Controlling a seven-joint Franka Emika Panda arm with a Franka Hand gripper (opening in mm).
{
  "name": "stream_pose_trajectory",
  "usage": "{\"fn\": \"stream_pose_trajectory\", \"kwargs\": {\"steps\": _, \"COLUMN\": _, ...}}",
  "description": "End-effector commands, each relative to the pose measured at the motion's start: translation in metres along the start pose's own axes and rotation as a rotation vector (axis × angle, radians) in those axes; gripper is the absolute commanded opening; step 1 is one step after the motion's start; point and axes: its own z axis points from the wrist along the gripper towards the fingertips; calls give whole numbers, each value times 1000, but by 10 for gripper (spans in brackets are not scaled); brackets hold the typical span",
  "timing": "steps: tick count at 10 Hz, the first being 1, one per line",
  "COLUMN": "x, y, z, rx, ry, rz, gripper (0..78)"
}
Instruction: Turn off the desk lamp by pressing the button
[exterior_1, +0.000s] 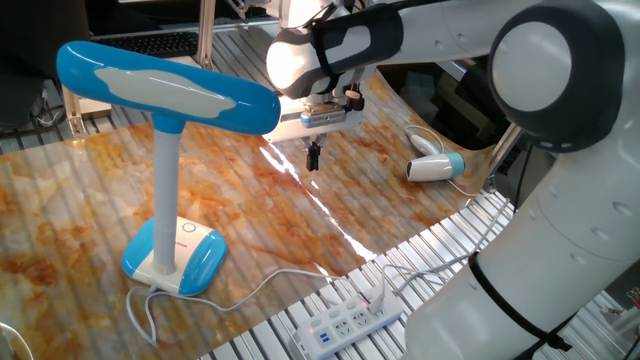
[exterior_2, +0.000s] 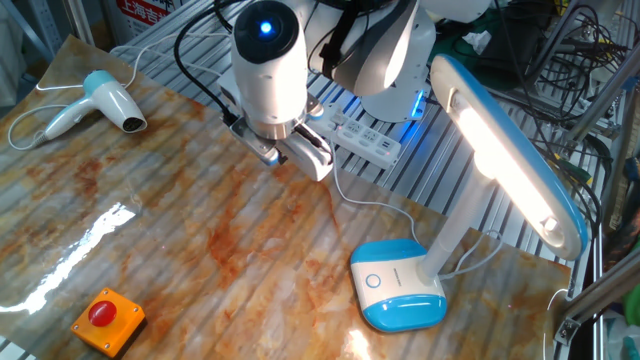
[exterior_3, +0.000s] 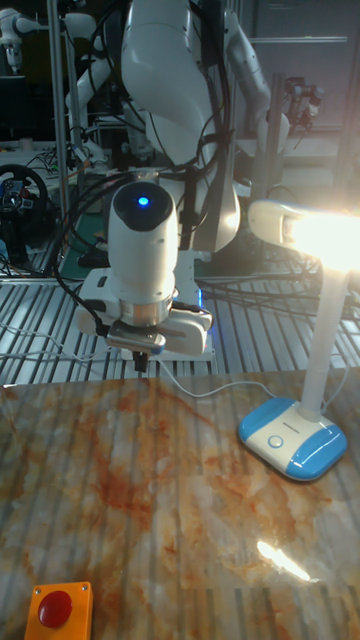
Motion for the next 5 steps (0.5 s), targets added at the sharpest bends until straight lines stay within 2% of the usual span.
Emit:
{"fn": "stream_pose_trajectory", "kwargs": {"steps": 1, "x": 0, "y": 0, "z": -1, "rx": -7, "ry": 3, "rz": -4, "gripper": 0}}
{"fn": "stream_pose_trajectory", "kwargs": {"steps": 3, "x": -13, "y": 8, "z": 16, "rx": -31, "ry": 55, "rz": -42, "gripper": 0}}
{"fn": "stream_pose_trajectory", "kwargs": {"steps": 5, "x": -22, "y": 18, "z": 33, "rx": -30, "ry": 44, "rz": -51, "gripper": 0}}
